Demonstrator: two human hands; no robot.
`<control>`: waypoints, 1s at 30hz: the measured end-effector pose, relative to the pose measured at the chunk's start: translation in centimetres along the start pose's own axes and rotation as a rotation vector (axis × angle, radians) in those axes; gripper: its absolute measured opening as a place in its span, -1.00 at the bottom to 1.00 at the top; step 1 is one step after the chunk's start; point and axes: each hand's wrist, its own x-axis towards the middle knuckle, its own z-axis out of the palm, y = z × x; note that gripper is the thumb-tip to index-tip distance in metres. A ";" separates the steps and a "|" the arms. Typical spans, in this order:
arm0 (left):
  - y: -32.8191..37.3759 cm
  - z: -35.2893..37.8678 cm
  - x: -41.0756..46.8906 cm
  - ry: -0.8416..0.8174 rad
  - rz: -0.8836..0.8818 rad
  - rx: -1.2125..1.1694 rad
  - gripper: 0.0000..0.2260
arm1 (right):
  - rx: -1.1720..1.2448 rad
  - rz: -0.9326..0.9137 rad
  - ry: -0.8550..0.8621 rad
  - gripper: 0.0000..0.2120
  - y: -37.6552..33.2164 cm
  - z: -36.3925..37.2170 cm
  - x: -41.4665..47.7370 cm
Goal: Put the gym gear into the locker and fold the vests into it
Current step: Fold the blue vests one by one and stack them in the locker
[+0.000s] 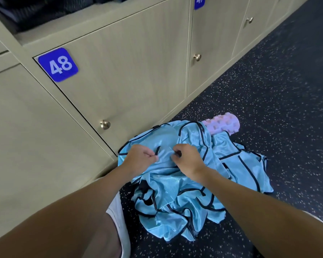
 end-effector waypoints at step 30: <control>29.3 -18.8 -24.1 0.494 0.880 -0.198 -0.81 | 0.416 -0.562 0.525 -0.93 -25.2 -26.6 -18.4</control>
